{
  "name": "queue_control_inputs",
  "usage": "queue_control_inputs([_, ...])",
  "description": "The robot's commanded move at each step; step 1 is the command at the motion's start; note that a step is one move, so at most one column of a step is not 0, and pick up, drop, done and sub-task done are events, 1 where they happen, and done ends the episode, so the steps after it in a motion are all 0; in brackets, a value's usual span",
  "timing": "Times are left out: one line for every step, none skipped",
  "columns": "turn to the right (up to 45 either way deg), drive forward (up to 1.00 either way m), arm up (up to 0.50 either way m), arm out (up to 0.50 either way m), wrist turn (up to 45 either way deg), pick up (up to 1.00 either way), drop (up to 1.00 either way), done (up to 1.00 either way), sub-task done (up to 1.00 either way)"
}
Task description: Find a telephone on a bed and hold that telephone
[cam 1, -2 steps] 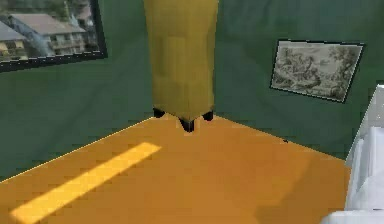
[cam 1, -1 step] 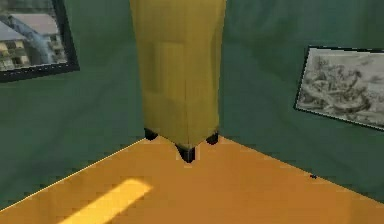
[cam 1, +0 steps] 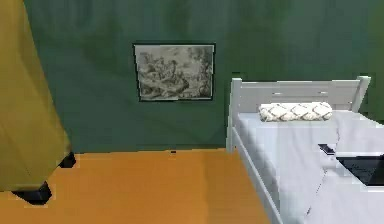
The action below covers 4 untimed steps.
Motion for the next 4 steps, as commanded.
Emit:
queue_control_inputs([0.0,0.75,0.00,0.00,0.0,0.00,0.00,0.00,0.00])
queue_control_inputs([-24.0,0.00,0.00,0.00,0.0,0.00,0.00,0.00,0.00])
queue_control_inputs([-3.0,0.00,0.00,0.00,0.0,0.00,0.00,0.00,0.00])
queue_control_inputs([45.0,0.00,0.00,0.00,0.0,0.00,0.00,0.00,0.00])
